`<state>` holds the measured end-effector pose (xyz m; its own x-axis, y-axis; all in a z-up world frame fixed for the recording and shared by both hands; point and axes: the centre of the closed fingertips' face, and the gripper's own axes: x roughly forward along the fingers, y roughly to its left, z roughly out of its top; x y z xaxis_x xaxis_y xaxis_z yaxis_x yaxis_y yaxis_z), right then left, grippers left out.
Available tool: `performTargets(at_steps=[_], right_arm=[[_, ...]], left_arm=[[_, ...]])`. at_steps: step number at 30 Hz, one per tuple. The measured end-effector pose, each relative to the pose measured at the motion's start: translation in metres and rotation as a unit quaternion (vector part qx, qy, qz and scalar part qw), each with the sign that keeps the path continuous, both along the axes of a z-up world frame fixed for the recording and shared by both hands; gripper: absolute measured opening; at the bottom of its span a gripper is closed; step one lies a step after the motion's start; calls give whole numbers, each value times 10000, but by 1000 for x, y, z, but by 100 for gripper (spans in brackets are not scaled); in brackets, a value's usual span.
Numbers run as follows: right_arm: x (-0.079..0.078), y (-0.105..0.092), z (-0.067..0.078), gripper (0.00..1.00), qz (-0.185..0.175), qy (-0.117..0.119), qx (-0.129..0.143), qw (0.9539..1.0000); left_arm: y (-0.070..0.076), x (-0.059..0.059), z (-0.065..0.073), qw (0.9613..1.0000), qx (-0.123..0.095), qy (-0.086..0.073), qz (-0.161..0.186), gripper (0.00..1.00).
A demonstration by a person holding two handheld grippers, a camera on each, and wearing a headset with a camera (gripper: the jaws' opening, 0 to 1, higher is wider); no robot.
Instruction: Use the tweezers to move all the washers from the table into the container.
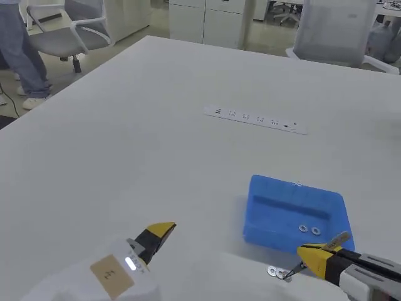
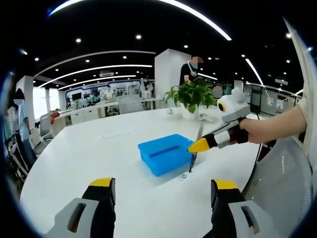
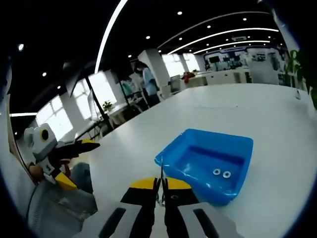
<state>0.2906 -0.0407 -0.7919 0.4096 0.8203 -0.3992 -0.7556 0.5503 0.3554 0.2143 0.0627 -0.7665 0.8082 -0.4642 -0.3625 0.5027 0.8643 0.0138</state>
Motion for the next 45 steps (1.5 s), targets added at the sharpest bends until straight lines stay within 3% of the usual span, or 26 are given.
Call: performTargets(at_steps=[9, 15, 20, 31, 45], right_arm=[[15, -5, 30, 2, -224, 30, 385, 9990], [22, -8, 38, 2, -307, 54, 510, 9982], [32, -8, 38, 2, -291, -74, 426, 9986], [67, -11, 49, 2, -251, -352, 273, 9987], [87, -6, 34, 2, -61, -616, -340, 9975]], left_arm=[[-1, 0, -1, 10000, 4, 8, -29, 80], [-1, 0, -1, 10000, 11, 33, -17, 80], [-3, -1, -5, 9999, 59, 108, -72, 81], [-11, -3, -4, 9995, 100, 73, -277, 82], [1, 2, 6, 9997, 60, -200, 80, 83]])
